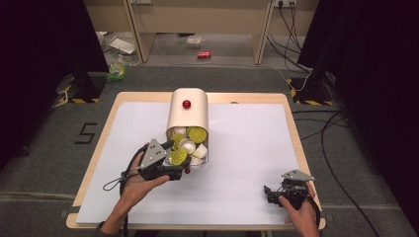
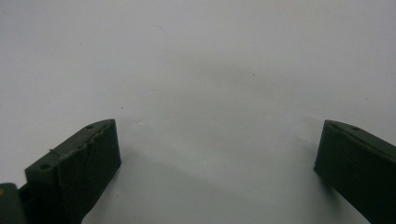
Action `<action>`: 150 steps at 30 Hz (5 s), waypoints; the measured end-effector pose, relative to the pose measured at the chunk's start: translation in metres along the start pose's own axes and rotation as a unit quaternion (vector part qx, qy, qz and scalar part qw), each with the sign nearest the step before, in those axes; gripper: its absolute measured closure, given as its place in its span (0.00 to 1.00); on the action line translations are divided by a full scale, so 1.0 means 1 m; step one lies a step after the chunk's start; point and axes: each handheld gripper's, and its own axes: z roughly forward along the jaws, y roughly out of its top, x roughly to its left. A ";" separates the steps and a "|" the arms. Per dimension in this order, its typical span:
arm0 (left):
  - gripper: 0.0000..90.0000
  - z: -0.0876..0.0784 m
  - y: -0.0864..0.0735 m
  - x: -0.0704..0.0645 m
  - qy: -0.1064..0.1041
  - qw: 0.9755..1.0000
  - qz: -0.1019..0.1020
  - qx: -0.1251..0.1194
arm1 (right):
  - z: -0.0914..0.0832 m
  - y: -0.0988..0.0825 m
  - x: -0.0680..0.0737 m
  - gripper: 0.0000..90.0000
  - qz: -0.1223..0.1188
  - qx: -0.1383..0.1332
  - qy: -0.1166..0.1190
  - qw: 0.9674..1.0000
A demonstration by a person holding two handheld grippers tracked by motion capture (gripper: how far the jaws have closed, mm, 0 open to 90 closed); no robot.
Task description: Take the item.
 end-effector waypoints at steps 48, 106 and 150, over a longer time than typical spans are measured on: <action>0.44 -0.018 0.009 0.006 -0.019 0.999 -0.030 -0.015 | 0.000 0.000 0.000 0.01 -0.007 -0.002 -0.001 1.000; 0.44 -0.061 -0.002 0.054 0.030 0.995 -0.084 -0.049 | 0.000 0.000 0.001 0.01 -0.002 -0.001 -0.002 1.000; 0.44 -0.045 -0.053 0.077 0.069 0.992 -0.101 -0.022 | 0.000 0.000 0.001 0.01 -0.002 -0.001 -0.002 1.000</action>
